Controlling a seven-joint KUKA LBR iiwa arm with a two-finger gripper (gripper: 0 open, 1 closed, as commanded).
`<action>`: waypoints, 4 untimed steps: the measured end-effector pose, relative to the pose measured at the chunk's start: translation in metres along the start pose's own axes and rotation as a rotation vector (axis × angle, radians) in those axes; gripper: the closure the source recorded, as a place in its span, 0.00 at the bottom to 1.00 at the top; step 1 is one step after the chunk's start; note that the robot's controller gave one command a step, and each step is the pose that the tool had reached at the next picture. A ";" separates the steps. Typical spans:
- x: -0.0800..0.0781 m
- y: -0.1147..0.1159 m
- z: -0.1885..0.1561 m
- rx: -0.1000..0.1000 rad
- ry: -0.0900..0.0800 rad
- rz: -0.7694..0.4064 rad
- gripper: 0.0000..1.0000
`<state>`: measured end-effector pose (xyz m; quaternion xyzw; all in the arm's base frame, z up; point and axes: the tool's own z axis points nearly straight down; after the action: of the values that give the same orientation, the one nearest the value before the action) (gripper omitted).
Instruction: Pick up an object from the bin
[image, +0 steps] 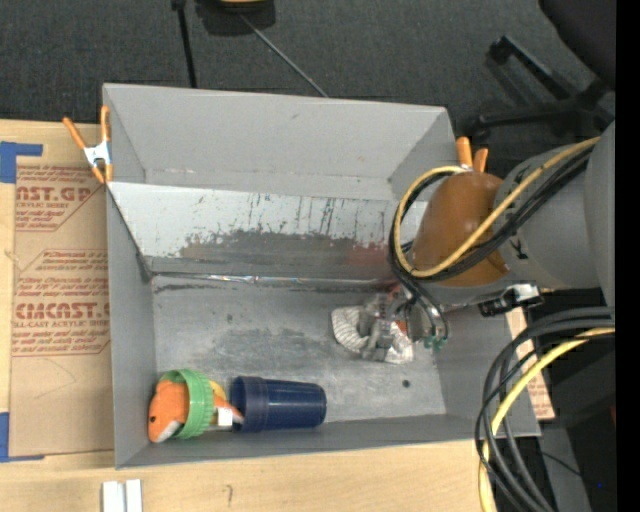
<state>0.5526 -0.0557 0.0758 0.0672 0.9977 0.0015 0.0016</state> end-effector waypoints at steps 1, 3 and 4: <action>0.000 0.000 -0.002 0.000 0.002 0.000 1.00; 0.002 0.000 -0.035 0.002 0.009 0.000 1.00; 0.001 0.000 -0.052 0.001 0.004 0.000 1.00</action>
Offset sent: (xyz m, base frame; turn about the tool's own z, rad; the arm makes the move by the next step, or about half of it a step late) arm 0.0001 -0.0002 0.1153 0.0000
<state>0.5518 -0.0555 0.1282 0.0672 0.9977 0.0009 -0.0003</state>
